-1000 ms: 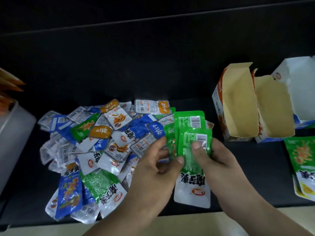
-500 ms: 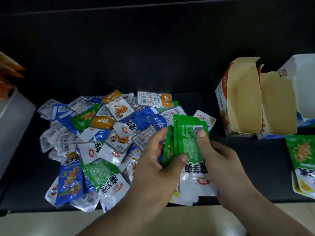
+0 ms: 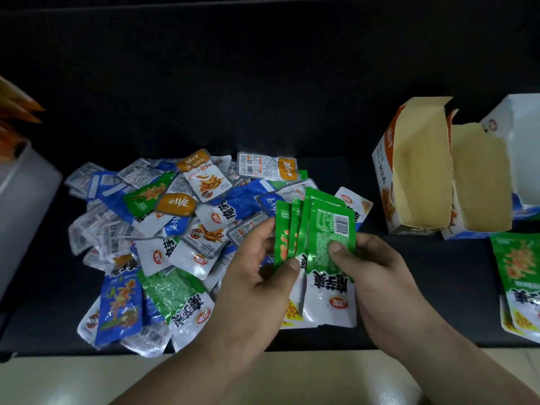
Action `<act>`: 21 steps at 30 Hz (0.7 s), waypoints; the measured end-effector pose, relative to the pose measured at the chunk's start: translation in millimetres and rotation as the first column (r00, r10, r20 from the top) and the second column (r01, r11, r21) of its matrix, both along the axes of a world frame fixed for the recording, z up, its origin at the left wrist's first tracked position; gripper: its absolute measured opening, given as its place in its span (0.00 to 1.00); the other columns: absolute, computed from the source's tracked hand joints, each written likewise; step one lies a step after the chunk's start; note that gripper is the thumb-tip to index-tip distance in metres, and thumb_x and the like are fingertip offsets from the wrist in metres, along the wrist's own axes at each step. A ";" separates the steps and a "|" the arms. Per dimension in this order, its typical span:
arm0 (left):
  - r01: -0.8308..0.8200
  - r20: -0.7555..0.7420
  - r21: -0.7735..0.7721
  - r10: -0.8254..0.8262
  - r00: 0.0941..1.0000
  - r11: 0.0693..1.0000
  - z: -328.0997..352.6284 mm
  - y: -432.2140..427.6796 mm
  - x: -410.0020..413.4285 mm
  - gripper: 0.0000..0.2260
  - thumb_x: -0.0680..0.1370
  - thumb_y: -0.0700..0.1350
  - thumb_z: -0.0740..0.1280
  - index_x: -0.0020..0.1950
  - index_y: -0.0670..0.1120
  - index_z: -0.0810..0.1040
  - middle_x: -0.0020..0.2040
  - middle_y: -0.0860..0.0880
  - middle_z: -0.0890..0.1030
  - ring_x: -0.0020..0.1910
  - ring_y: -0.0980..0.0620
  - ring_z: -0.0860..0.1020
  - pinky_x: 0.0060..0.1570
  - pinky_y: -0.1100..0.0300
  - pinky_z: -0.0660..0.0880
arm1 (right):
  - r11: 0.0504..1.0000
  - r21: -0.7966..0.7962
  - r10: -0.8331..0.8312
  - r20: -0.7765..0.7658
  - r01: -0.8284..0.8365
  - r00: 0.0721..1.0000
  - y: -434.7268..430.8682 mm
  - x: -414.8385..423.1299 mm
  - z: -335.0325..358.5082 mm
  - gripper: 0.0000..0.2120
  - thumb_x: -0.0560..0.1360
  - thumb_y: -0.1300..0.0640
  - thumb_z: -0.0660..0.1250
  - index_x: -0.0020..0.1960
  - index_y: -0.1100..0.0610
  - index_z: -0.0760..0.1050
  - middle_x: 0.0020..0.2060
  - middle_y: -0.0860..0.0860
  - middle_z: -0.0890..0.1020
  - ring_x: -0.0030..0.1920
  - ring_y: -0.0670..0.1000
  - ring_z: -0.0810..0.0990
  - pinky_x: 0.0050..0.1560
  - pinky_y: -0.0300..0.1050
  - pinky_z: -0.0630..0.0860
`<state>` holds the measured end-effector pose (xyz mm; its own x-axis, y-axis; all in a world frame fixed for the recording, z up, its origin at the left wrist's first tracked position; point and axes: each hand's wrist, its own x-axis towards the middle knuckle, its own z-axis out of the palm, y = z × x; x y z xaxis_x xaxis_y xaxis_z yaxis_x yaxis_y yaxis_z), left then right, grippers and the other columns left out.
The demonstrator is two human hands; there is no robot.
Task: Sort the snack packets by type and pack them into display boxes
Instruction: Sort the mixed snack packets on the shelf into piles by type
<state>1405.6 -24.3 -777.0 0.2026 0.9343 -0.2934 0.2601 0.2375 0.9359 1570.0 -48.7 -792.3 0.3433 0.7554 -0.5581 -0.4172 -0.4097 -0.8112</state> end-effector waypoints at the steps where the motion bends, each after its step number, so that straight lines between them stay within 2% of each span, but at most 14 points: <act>1: -0.009 0.002 0.005 0.009 1.000 1.000 -0.2 1.3 -1.0 0.25 0.82 0.38 0.69 0.67 0.68 0.73 0.59 0.68 0.82 0.62 0.70 0.77 0.65 0.60 0.73 | 1.000 -0.014 -0.008 -0.012 0.008 1.000 0.2 1.1 -1.6 0.09 0.79 0.65 0.70 0.58 0.61 0.81 0.51 0.59 0.87 0.54 0.62 0.87 0.63 0.67 0.78; 3: -0.022 0.013 0.018 0.022 1.000 1.000 0.2 4.3 -3.1 0.25 0.82 0.36 0.67 0.64 0.67 0.73 0.57 0.72 0.81 0.59 0.74 0.76 0.57 0.69 0.75 | 1.000 -0.028 -0.001 -0.005 0.000 1.000 0.3 3.5 -2.9 0.08 0.78 0.65 0.71 0.57 0.60 0.81 0.50 0.59 0.87 0.54 0.63 0.86 0.62 0.69 0.78; 5: -0.043 0.027 0.034 0.042 0.999 0.998 -1.2 6.7 -6.6 0.24 0.83 0.36 0.67 0.67 0.65 0.72 0.58 0.72 0.81 0.59 0.73 0.77 0.53 0.73 0.75 | 0.999 -0.020 0.047 0.032 -0.047 0.998 -1.0 5.1 -2.3 0.08 0.78 0.66 0.70 0.56 0.59 0.81 0.50 0.59 0.87 0.54 0.64 0.86 0.59 0.68 0.80; 8: -0.019 0.016 0.040 0.018 1.000 0.999 -1.4 5.3 -5.9 0.27 0.82 0.38 0.68 0.74 0.63 0.68 0.61 0.66 0.82 0.62 0.67 0.79 0.59 0.68 0.76 | 0.990 0.050 0.130 0.094 -0.135 0.987 -4.1 2.7 0.3 0.14 0.80 0.67 0.68 0.63 0.55 0.79 0.51 0.55 0.88 0.54 0.58 0.87 0.54 0.55 0.82; 11: 0.013 0.005 0.044 -0.014 1.000 0.999 0.0 -1.7 -0.7 0.32 0.82 0.39 0.69 0.80 0.61 0.62 0.62 0.63 0.82 0.64 0.64 0.79 0.64 0.64 0.75 | 0.979 0.105 0.155 0.170 -0.175 0.973 -5.0 -3.4 2.9 0.23 0.81 0.65 0.68 0.70 0.44 0.74 0.52 0.50 0.88 0.54 0.51 0.87 0.55 0.50 0.81; 14: 0.027 0.001 0.063 -0.027 1.000 0.998 -1.0 -5.9 2.0 0.32 0.82 0.37 0.68 0.80 0.61 0.63 0.65 0.65 0.80 0.67 0.66 0.76 0.68 0.65 0.73 | 0.978 0.114 0.145 0.242 -0.176 0.959 -6.0 -3.3 2.6 0.22 0.80 0.64 0.69 0.67 0.42 0.75 0.51 0.46 0.88 0.52 0.46 0.87 0.51 0.42 0.82; 18: 0.147 -0.023 0.101 -0.145 0.989 0.984 1.2 -13.8 6.5 0.31 0.83 0.39 0.67 0.80 0.61 0.64 0.71 0.68 0.75 0.70 0.67 0.73 0.70 0.64 0.71 | 0.974 0.097 0.172 0.271 -0.205 0.947 -12.1 -4.9 0.6 0.15 0.83 0.61 0.66 0.65 0.45 0.79 0.53 0.45 0.88 0.55 0.47 0.86 0.56 0.48 0.80; 21: 0.155 0.026 0.078 -0.157 0.987 0.985 -1.5 -15.1 10.8 0.30 0.83 0.38 0.67 0.81 0.60 0.64 0.70 0.66 0.76 0.70 0.65 0.74 0.70 0.61 0.72 | 0.971 0.062 0.212 0.225 -0.231 0.951 -17.2 0.8 -0.3 0.15 0.84 0.56 0.64 0.67 0.41 0.77 0.53 0.46 0.87 0.54 0.48 0.86 0.47 0.46 0.81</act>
